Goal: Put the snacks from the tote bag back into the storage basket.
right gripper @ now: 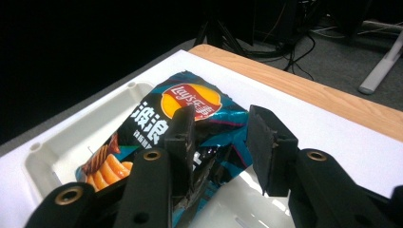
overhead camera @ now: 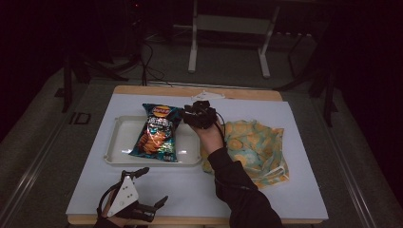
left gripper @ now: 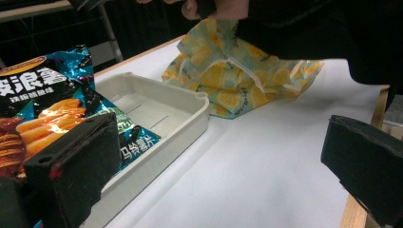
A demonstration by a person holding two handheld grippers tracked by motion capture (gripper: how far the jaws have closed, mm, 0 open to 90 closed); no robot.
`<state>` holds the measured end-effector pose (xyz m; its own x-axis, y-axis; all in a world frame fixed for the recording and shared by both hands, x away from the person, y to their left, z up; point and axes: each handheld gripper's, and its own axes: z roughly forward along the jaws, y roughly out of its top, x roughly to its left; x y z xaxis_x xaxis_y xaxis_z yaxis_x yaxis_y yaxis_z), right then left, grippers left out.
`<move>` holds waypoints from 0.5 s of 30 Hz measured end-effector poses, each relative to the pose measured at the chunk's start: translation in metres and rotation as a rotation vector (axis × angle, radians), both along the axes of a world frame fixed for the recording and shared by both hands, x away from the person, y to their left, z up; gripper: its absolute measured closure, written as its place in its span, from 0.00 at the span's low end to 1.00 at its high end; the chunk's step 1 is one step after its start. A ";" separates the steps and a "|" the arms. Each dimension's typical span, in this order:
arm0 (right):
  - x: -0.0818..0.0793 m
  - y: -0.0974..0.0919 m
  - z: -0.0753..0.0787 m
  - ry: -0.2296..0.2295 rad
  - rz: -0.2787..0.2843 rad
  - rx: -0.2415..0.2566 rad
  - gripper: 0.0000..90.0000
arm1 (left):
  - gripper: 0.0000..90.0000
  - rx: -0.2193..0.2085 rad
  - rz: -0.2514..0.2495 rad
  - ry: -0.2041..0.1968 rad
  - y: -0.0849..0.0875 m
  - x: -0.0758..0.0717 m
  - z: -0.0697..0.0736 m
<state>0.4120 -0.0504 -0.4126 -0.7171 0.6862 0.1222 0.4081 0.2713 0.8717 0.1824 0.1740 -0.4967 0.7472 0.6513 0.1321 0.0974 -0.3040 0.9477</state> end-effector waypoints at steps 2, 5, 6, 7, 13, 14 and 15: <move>0.001 -0.003 0.003 0.010 0.004 -0.007 0.68 | 0.00 0.002 0.000 0.000 0.000 0.000 0.000; 0.002 -0.010 0.008 0.012 0.010 -0.012 0.66 | 0.00 0.002 0.000 -0.001 0.000 0.000 0.000; 0.002 -0.012 0.010 0.014 0.008 -0.013 0.65 | 0.00 0.001 0.001 -0.001 0.000 0.000 0.000; 0.002 -0.016 0.012 0.011 0.007 -0.013 0.63 | 0.00 0.001 0.001 -0.001 0.000 0.000 0.000; 0.005 -0.037 0.021 0.016 0.013 -0.027 0.56 | 0.00 0.002 0.002 0.001 0.000 0.001 0.000; 0.005 -0.041 0.021 0.018 0.016 -0.029 0.53 | 0.00 0.002 0.002 0.001 0.000 0.001 0.000; 0.005 -0.044 0.022 0.020 0.019 -0.032 0.50 | 0.00 0.004 0.002 0.002 0.000 0.001 0.000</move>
<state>0.4171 -0.0946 -0.3909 -0.7278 0.6762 0.1143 0.4197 0.3073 0.8541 0.1833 0.1741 -0.4968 0.7461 0.6523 0.1334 0.0999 -0.3078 0.9462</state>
